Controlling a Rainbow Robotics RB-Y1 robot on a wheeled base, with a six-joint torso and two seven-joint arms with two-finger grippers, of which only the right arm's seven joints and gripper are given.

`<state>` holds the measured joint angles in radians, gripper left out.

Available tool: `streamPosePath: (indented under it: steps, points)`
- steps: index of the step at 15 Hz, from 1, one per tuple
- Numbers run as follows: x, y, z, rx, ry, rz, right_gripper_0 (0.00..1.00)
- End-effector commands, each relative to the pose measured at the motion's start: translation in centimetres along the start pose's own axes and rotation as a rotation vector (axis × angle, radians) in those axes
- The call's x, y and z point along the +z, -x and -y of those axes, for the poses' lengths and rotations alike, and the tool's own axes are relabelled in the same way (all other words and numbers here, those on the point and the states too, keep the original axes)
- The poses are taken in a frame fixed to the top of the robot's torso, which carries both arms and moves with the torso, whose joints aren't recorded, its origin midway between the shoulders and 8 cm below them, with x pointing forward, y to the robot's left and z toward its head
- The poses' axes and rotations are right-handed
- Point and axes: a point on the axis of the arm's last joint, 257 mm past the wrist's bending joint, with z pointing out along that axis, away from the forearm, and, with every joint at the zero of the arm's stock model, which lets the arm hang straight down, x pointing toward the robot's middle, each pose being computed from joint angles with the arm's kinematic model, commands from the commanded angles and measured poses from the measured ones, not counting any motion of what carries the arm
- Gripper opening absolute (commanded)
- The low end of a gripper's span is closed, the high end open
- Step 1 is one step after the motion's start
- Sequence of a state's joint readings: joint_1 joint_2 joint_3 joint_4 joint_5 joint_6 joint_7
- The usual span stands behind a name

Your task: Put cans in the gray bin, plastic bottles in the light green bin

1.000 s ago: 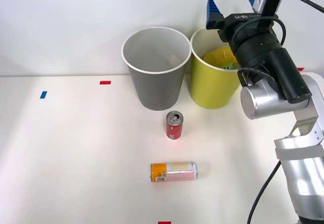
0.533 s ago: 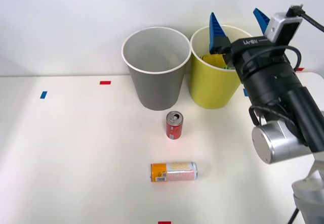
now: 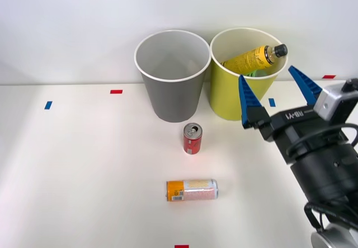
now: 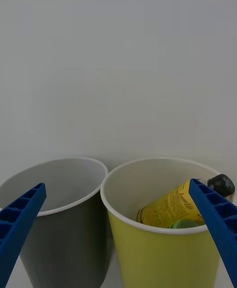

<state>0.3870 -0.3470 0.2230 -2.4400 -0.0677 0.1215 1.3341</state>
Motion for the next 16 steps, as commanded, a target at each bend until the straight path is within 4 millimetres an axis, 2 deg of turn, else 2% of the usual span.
streamPosePath:
  steps: [1, 6, 10, 13, 16]
  points:
    - [-2.9, -1.5, -0.1, 0.034, -0.007, -0.019, 1.00]
    - [-6.1, -3.5, 1.2, 0.104, -0.124, -0.054, 1.00]
    - [-8.7, -6.1, 2.2, 0.104, -0.181, -0.137, 1.00]
    - [-9.7, -8.1, 3.4, 0.102, -0.224, -0.178, 1.00]
    - [-9.7, -10.1, 5.1, 0.058, -0.287, -0.186, 1.00]
